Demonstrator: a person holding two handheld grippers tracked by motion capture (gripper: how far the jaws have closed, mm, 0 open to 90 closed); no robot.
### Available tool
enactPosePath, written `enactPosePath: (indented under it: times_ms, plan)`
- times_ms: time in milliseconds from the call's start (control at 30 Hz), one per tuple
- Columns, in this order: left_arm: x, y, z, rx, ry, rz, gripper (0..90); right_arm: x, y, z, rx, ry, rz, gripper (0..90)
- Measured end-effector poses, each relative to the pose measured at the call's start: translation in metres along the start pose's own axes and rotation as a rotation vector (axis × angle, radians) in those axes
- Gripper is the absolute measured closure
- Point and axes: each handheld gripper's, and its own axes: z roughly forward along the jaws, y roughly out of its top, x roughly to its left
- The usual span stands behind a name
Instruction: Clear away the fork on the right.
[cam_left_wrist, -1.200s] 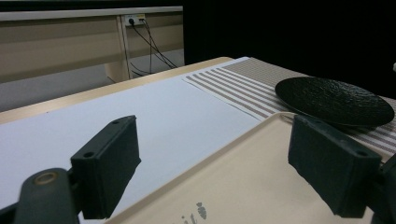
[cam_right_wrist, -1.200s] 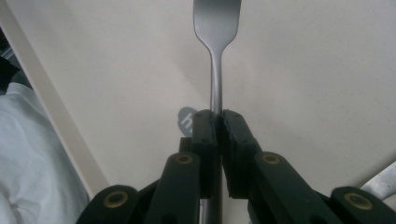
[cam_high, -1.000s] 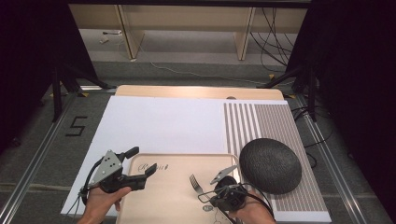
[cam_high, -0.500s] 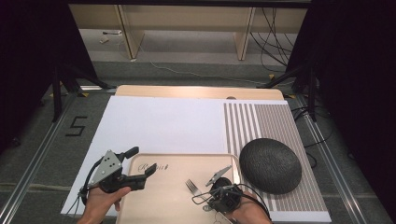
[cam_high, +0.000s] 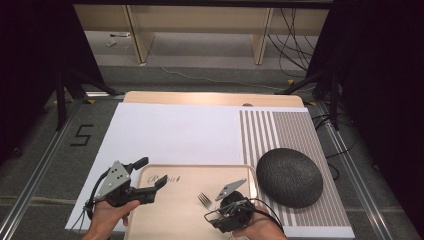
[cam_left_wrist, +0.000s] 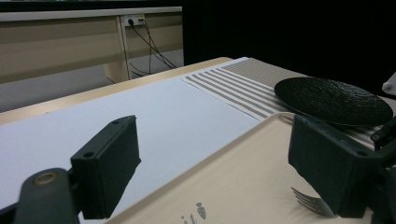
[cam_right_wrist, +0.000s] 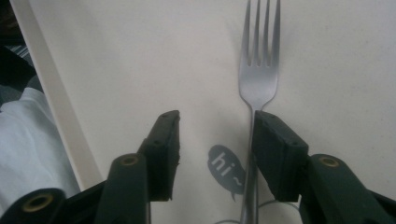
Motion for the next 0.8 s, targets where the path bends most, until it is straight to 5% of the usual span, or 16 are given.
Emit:
enactPosePath:
  times_ms: [267, 533, 800]
  plan:
    - [-0.0005, -0.0001, 0.0003, 0.0, 0.0, 0.0, 16.1, 0.0049, -0.0007, 0.0024, 0.015, -0.029, -0.069, 80.5]
    - [-0.0004, -0.0002, 0.0005, 0.001, -0.001, 0.0, 16.0, 0.0073, -0.0007, 0.0057, 0.053, -0.078, -0.109, 90.0]
    - [-0.0001, -0.0001, 0.0, 0.0, 0.001, -0.003, 15.9, 0.0073, -0.0021, 0.0092, 0.091, -0.129, -0.134, 90.0]
